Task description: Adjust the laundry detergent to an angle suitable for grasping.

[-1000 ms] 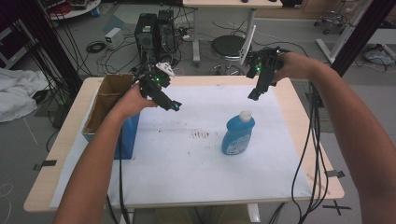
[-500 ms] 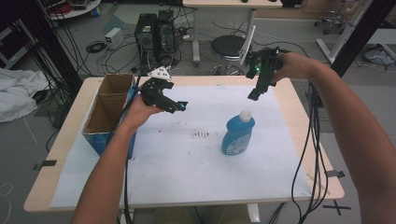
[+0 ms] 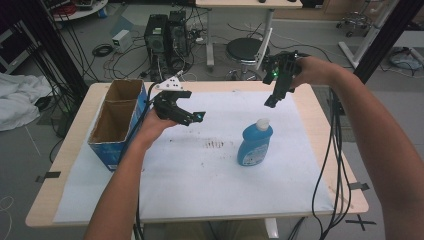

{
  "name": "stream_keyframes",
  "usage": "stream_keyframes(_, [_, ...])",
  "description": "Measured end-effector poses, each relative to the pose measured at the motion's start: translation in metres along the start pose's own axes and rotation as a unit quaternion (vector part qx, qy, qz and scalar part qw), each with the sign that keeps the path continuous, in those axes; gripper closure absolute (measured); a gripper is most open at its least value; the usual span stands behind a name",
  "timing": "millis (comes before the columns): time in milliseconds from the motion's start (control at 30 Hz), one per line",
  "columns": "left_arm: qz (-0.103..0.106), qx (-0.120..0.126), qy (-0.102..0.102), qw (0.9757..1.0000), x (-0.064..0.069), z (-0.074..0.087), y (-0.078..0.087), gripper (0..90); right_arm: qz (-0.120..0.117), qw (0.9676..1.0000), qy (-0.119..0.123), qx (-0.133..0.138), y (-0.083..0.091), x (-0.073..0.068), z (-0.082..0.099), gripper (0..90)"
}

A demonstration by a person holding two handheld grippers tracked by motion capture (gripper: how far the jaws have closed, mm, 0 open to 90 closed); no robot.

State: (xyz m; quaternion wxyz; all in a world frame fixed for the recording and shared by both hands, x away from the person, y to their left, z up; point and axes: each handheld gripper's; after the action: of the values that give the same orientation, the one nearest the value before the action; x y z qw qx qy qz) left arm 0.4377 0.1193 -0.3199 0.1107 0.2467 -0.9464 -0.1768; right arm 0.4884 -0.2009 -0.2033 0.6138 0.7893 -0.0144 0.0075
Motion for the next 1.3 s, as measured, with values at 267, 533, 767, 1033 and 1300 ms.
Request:
stream_keyframes(267, [0.030,0.024,-0.001,0.9992,0.010,0.008,-0.007,2.3,-0.003,1.0000,-0.001,0.000,0.000,0.001,0.000,2.5])
stream_keyframes(533, [0.056,0.043,-0.004,0.9975,0.020,0.014,-0.015,2.3,-0.002,1.0000,-0.003,-0.001,0.000,0.000,0.000,2.5])
stream_keyframes(767, [0.063,0.049,-0.003,0.9968,0.025,0.019,-0.018,2.3,0.002,1.0000,-0.004,0.001,0.002,0.000,0.002,2.5])
stream_keyframes(1033, [0.082,0.066,-0.003,0.9944,0.043,0.027,-0.023,2.3,0.004,1.0000,-0.001,0.002,0.002,0.000,0.001,2.5])
stream_keyframes(1300, [0.079,0.077,-0.002,0.9938,0.063,0.042,-0.035,2.3,0.007,1.0000,-0.001,0.004,0.003,-0.002,0.001,2.5])
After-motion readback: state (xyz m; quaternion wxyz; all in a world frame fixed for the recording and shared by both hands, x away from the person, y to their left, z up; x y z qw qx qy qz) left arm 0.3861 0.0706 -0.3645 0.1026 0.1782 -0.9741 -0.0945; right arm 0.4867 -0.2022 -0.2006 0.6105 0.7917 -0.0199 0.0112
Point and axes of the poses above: each handheld gripper's, and its own axes: y roughly backward along the jaws, z roughly out of its underside, x roughly to its right, and after that the axes turned 6 degrees about y, right-handed
